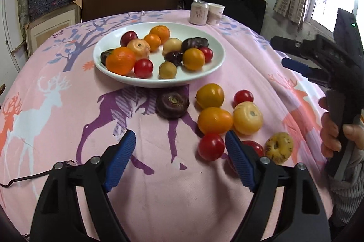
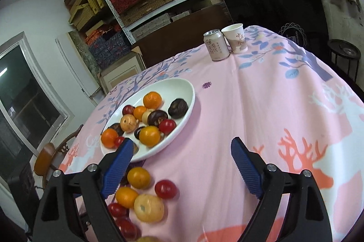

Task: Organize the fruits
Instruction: 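Carry the plum and tomato onto the white plate and open both grippers, then withdraw both grippers and close the left gripper on a red tomato, then grasp another red tomato with the right gripper while the left holds its tomato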

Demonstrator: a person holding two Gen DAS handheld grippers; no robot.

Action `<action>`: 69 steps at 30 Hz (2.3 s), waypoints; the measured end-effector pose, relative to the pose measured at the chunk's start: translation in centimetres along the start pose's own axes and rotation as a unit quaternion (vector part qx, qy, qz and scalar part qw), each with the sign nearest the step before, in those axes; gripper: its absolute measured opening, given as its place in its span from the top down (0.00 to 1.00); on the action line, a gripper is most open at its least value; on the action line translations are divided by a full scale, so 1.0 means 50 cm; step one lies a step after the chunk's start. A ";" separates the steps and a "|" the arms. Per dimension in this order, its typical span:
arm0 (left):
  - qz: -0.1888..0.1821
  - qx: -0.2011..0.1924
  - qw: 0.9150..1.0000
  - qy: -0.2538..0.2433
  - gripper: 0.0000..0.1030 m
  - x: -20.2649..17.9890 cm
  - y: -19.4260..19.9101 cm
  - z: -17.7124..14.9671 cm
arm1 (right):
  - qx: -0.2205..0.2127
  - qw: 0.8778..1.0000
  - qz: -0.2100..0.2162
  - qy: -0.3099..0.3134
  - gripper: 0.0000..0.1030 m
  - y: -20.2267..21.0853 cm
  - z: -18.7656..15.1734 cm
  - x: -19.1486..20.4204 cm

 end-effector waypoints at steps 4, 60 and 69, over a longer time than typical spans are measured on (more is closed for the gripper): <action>-0.015 0.018 1.000 -0.001 0.24 -0.007 -0.016 -0.007 | 0.003 1.000 0.003 -0.006 0.14 0.001 -0.004 0.000; -0.059 0.023 0.998 0.023 0.73 0.006 0.001 -0.028 | 0.095 0.988 -0.091 0.083 0.22 -0.075 -0.077 -0.009; -0.059 0.029 0.998 0.022 0.73 0.004 -0.002 -0.031 | 0.126 0.978 -0.107 0.127 0.57 -0.131 -0.077 0.012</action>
Point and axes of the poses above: each gripper's, at about its wrist camera, not at the fingertips, and y roughly against the way its jaws point, x to its left, z to its top, the point moved 8 cm from there along -y, roughly the way its jaws point, and after that the axes turned 1 degree about -y, right-handed, at the moved point
